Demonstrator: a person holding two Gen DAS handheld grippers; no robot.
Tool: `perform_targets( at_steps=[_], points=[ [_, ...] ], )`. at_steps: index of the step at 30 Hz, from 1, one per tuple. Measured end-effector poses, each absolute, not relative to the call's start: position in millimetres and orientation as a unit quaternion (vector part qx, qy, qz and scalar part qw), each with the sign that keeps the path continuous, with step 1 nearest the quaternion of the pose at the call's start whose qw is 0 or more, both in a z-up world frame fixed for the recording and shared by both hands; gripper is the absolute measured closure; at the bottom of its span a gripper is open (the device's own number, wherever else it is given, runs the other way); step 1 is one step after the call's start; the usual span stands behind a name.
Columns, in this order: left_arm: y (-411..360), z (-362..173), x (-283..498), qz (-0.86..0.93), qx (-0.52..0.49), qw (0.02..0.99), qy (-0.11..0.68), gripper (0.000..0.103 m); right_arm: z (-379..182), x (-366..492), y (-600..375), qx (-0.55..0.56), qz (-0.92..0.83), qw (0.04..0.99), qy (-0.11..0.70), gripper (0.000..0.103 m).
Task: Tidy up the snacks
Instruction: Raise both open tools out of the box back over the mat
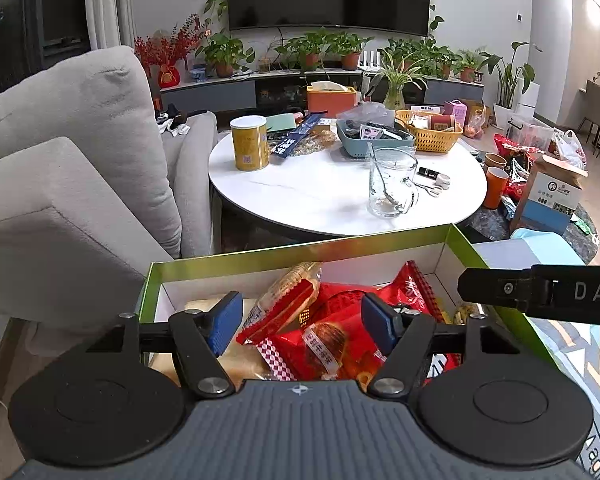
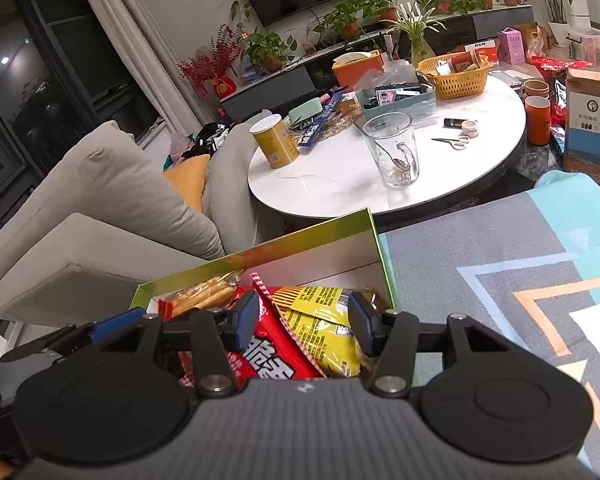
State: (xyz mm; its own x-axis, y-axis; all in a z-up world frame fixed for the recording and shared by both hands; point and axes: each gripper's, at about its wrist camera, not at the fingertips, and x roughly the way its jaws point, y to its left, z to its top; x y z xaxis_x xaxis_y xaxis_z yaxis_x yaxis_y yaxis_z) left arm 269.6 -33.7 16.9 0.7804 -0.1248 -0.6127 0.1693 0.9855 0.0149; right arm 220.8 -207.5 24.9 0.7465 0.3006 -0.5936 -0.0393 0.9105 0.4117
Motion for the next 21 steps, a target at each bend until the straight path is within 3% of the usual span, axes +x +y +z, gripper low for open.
perform_targets(
  at_steps=[21],
  points=[
    [-33,54,181,-0.085,0.034,0.952,0.293,0.036,47,145,-209,0.179,0.106,0.920,0.332,0.030]
  ],
)
